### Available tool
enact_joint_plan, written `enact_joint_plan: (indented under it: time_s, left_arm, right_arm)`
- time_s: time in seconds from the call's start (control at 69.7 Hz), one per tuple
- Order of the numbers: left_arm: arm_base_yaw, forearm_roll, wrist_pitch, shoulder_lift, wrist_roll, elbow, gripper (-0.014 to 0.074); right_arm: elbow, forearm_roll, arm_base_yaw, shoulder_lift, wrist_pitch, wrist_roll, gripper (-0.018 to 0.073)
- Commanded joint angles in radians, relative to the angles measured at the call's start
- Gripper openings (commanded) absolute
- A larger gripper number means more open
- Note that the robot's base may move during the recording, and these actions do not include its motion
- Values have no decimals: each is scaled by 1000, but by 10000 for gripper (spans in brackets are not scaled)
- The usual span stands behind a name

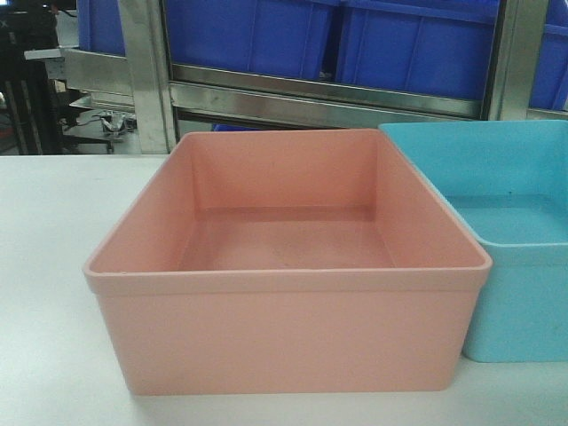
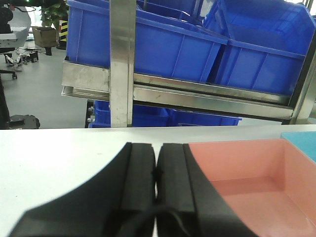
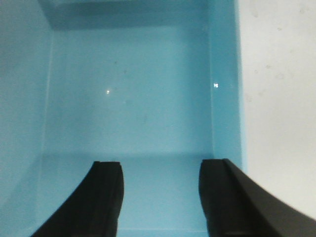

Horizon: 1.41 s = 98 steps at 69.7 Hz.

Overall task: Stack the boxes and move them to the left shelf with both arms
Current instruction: 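Grasp the near wall of the light-blue bin with the right gripper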

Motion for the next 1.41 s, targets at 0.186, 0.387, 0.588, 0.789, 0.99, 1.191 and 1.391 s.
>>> enact_joint_plan:
  time_s: [0.186, 0.387, 0.588, 0.789, 0.99, 1.191, 1.391]
  left_arm:
    - [2, -2, -86, 3, 3, -27, -12]
    - [2, -2, -86, 3, 3, -27, -12]
    - [2, -2, -86, 3, 3, -27, -12]
    - [2, -2, -86, 3, 3, -27, -12]
    - [2, -2, -86, 3, 3, -27, -12]
    - [2, -2, -86, 3, 3, -27, -12]
    - [2, -2, -86, 3, 3, -27, -12]
  right_arm:
    - [-246, -11, -60, 228, 30, -101, 463]
    - [-345, -50, -60, 388, 67, -126, 458]
    - [-398, -75, -60, 473, 78, -126, 456]
    - [-398, -81, -82, 498, 70, -125, 456]
    - [-398, -61, -104, 533, 99, -121, 455]
    - [-398, -60, -104, 539, 103, -121, 445]
    - [-398, -59, -104, 546, 106, -121, 293]
